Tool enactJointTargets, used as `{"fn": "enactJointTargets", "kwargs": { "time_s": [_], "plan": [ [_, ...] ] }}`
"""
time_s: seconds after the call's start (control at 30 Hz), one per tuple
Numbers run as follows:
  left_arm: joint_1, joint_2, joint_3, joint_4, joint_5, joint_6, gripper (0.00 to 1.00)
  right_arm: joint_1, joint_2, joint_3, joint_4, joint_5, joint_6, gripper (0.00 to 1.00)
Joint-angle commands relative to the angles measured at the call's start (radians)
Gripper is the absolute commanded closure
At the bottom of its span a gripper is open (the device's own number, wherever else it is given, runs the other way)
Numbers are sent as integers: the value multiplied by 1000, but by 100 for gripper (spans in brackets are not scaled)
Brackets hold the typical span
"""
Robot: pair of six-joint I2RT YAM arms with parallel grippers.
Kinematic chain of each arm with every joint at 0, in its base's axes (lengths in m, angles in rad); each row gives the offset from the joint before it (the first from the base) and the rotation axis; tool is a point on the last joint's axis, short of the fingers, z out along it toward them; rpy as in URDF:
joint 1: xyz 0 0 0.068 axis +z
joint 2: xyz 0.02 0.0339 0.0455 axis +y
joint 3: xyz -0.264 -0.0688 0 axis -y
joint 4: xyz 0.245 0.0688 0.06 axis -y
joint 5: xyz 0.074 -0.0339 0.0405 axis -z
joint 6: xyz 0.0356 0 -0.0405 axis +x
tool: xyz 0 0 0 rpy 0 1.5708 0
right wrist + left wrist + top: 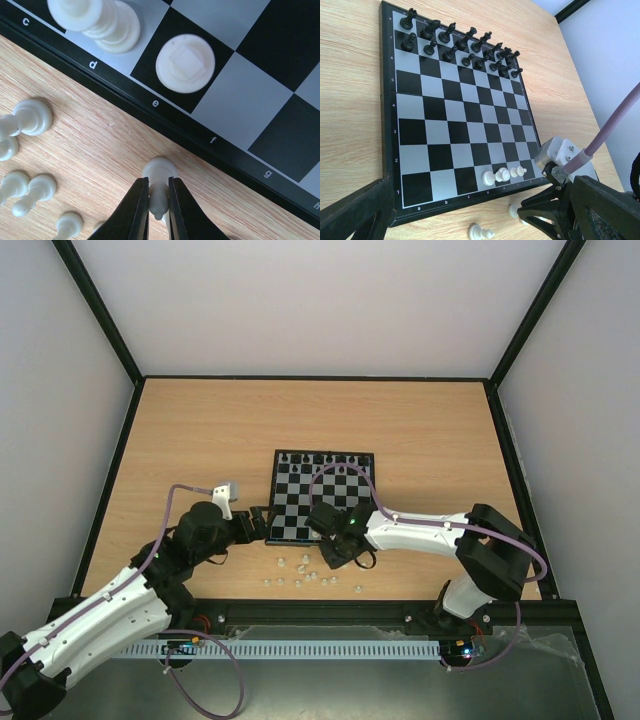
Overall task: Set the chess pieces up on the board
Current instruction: Pick up the chess piece at the center of the board, then place the chess piece on the chessboard.
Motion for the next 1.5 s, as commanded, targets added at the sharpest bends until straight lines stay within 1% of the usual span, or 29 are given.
{"fn": "enactJointTargets", "kwargs": {
  "time_s": [0.0,0.23,0.4,0.5,0.77,1.13,1.47],
  "plan": [
    [3,6,-11,12,-10,-6,1,6,20,14,-31,4,-12,91],
    [4,11,-10,14,-13,-5,1,6,-20,47,-70,6,-20,94],
    [4,17,-5,16,-18,-1,1,4,-43,84,-129,45,-30,94],
    [4,23,-3,18,-18,3,1,2,-28,110,-169,84,-32,94],
    [4,34,-4,31,-13,10,0,-39,12,164,-227,110,-51,94],
    [6,52,2,40,-18,20,0,-108,59,185,-205,92,-98,94],
    [7,60,2,46,-21,23,0,-131,102,211,-188,83,-122,94]
  ]
}}
